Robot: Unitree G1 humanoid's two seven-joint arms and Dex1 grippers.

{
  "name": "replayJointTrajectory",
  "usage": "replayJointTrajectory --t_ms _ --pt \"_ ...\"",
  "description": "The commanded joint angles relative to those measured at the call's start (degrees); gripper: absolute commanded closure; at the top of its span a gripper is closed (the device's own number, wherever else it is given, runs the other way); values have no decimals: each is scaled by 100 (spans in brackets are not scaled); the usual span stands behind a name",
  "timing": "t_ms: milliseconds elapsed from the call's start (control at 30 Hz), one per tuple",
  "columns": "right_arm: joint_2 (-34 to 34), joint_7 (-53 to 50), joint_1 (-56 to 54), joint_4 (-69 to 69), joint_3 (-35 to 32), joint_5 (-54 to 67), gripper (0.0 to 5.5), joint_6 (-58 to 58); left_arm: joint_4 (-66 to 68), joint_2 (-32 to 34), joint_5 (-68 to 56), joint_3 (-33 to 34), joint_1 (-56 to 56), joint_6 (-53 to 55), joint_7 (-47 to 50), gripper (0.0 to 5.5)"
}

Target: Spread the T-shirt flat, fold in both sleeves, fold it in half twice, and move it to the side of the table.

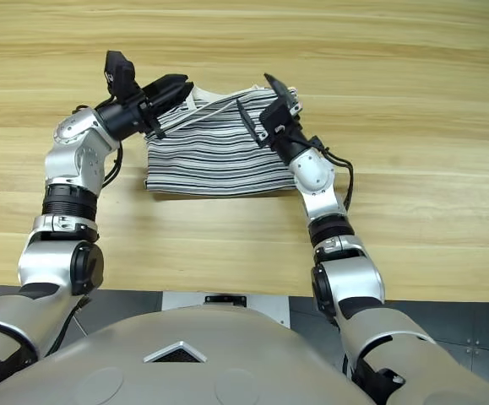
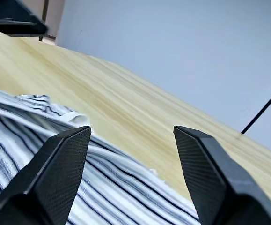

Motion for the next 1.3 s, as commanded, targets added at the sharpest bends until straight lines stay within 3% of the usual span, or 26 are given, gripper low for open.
replayJointTrajectory --t_ms 33,267,533,967,1300 --pt "-61 -16 13 7 238 -297 223 305 -265 -109 0 -193 64 135 139 447" --pt "-570 -278 -137 303 1027 -1539 223 896 -494 -280 184 -732 182 305 233 447" --pt "-770 -202 -99 164 1318 -1691 223 1131 366 -387 403 -950 12 248 418 447" --pt "-945 -101 293 -499 1412 -1606 223 1481 3184 -467 765 -556 -1165 -570 873 447" --pt "-894 -12 520 -793 1523 -1617 223 1637 3749 -241 759 -91 -1645 -758 1124 447"
